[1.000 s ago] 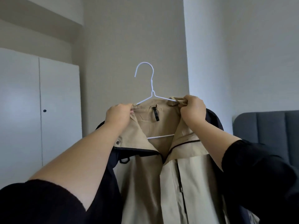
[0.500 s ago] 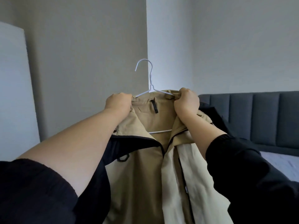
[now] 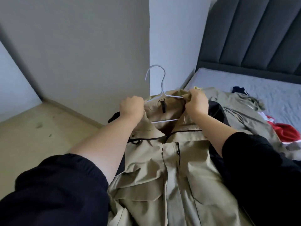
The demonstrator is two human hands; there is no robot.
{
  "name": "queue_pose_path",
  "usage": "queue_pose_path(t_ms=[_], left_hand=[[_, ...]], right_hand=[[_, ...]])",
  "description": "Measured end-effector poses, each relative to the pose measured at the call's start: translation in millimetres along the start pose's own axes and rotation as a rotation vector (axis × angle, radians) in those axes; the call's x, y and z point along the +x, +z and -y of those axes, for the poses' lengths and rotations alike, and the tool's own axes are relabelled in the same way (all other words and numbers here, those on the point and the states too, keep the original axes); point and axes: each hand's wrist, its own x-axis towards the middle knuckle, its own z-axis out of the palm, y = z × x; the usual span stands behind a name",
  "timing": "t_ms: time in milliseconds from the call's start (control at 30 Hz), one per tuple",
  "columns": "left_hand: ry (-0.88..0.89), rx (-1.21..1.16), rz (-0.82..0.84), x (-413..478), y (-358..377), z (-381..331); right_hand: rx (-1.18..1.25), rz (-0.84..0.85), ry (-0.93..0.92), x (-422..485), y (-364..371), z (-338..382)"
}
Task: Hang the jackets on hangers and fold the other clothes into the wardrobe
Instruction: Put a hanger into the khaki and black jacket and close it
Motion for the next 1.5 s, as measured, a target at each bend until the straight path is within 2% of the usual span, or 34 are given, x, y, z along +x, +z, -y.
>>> queue_pose_path(t_ms=[67,133,233,300,367,433,500,567,633,733,767,867,1033,1200,1333,1500], left_hand=[[-0.023,-0.113,-0.056,6.6,25.2,6.1],[-0.031,-0.259,-0.089,16.0,50.0,10.2],[-0.001,-0.483,0.065,23.1,99.4,10.5],[0.033,-0.563,0.198,17.6,134.4,7.2],[0.066,-0.583,0.289,6.6,165.0,1.6],[0.086,-0.595,0.323,-5.6,189.5,-4.8],[0.083,-0.641,0.348,-15.7,211.7,-10.0],[0.088,-0.666,0.398,-22.4,235.0,-13.9],[0.104,-0.637,0.472,-26.5,255.1,-19.3],[0.069,-0.647,0.513,-31.6,269.9,-31.5],[0.055,-0.654,0.508,-34.0,273.0,-34.7],[0.071,-0.639,0.486,-41.4,278.9,-36.2],[0.131,-0.611,0.482,-33.3,281.2,-29.8],[0.146,-0.626,0.526,-37.3,279.1,-29.5],[0.177,-0.610,0.568,-39.3,276.7,-29.6],[0.202,-0.541,0.534,-44.3,279.4,-28.2]], right_hand=[[-0.132,-0.013,-0.030,4.4,19.2,-4.5],[-0.307,0.036,0.014,10.0,40.0,-9.0],[-0.383,0.083,0.016,7.2,75.1,-14.9],[-0.344,0.053,-0.159,-7.5,99.9,-20.9],[-0.286,0.082,-0.420,-31.7,127.9,-29.0],[-0.280,0.298,-0.592,-55.9,155.0,-40.0],[-0.403,0.592,-0.602,-75.3,169.4,-47.0],[-0.570,0.740,-0.566,-85.2,179.1,-55.5],[-0.620,0.709,-0.553,-87.7,184.9,-60.3],[-0.527,0.503,-0.643,-80.8,187.6,-68.9],[-0.486,0.485,-0.644,-78.7,186.7,-74.4],[-0.450,0.543,-0.511,-80.2,185.4,-80.1],[-0.452,0.687,-0.063,-82.2,186.6,-66.7],[-0.394,0.774,0.256,-79.6,198.5,-66.1],[-0.362,0.724,0.378,-77.8,206.5,-55.9],[-0.070,0.726,0.576,-71.6,205.5,-55.4]])
